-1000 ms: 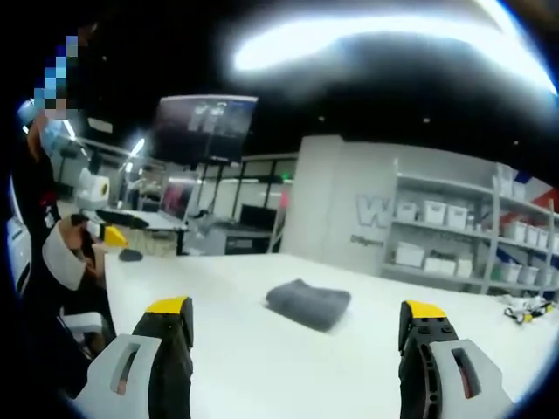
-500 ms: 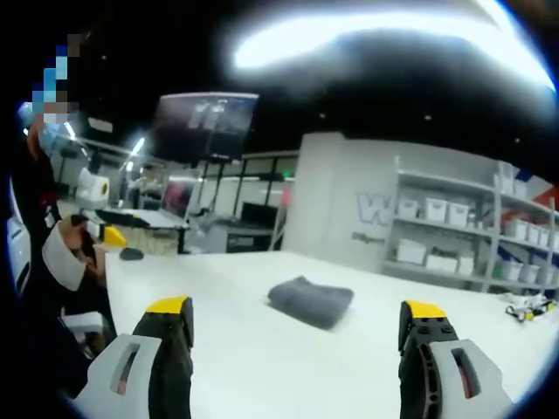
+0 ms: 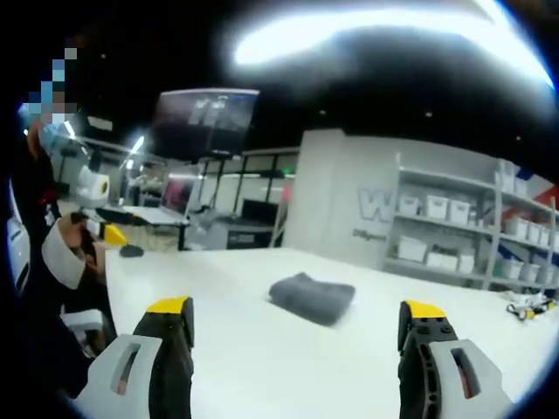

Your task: Open the folded towel by lifting each exposed corner and separating the folded layers until the towel lies flat within the target outline without major curled edges

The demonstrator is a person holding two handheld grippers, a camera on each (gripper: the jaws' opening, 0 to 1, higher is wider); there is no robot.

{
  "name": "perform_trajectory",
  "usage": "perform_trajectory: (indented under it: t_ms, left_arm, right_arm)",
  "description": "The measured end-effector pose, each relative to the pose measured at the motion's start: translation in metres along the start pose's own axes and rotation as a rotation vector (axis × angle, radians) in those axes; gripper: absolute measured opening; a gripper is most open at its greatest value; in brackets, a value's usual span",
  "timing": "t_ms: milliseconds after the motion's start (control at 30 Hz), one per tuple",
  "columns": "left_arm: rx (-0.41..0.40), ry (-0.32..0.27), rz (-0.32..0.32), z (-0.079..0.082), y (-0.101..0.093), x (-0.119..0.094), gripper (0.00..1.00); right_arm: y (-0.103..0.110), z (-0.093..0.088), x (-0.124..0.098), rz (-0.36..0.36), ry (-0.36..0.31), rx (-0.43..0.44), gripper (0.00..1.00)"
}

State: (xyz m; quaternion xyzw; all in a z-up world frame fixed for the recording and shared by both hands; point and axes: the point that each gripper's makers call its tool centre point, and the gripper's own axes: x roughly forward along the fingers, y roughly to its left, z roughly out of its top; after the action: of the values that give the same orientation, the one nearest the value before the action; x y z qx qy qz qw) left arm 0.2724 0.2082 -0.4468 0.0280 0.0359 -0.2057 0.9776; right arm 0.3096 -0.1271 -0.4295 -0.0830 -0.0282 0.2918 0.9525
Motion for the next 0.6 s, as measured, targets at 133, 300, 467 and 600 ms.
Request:
perform_trajectory:
  t_ms: [133, 300, 467, 600]
  left_arm:
    - [0.011, 0.008, -0.007, -0.0016, -0.0045, 0.0011, 1.0]
    - [0.009, 0.011, -0.009, -0.0033, -0.0048, 0.0001, 1.0]
    - [0.009, 0.005, -0.001, -0.0019, -0.0025, -0.0022, 1.0]
    - [0.011, 0.003, 0.002, -0.0012, -0.0034, -0.0029, 1.0]
  right_arm:
    - [0.0001, -0.0045, 0.0027, -0.002, 0.012, 0.006, 0.98]
    - [0.0052, -0.0052, 0.005, 0.01, 0.017, 0.004, 0.98]
    - [0.0079, -0.006, 0.0062, 0.017, 0.02, 0.004, 0.99]
    - [0.0069, -0.0065, 0.0063, 0.017, 0.018, 0.013, 0.98]
